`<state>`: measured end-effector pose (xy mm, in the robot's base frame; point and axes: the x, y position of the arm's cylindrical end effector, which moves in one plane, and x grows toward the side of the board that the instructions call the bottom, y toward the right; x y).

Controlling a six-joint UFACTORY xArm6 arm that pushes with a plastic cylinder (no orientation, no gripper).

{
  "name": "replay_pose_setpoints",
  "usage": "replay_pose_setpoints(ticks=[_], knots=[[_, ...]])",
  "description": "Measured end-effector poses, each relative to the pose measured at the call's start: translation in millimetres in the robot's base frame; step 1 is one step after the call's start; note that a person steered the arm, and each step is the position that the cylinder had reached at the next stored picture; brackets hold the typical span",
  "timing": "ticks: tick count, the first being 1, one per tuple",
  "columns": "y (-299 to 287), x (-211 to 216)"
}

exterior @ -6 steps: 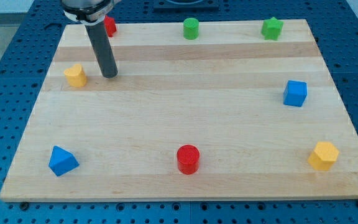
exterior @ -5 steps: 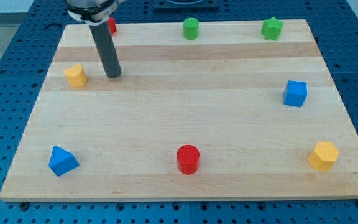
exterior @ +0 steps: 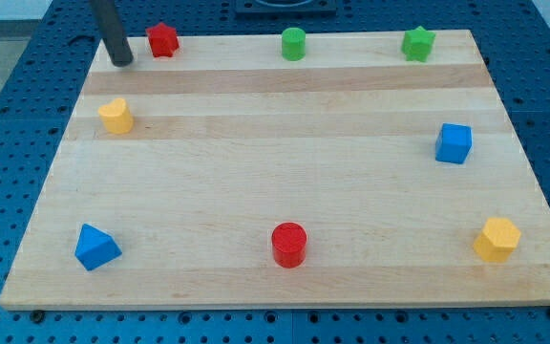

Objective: Slide red star a bit right

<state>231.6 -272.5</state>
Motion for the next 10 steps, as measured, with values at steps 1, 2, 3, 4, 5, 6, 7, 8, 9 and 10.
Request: replay_pose_setpoints(ticks=[1,2,3,4,5,6,7,8,9,10], knots=[[-30.0,-39.2],[-30.0,-39.2],[-10.2,-40.6],[25.1,-39.8],[60.8,-40.2],[89.4,-40.5],[108.6,-40.5],[115.1,-40.3],[107.5,-39.3],[83.3,-35.0]])
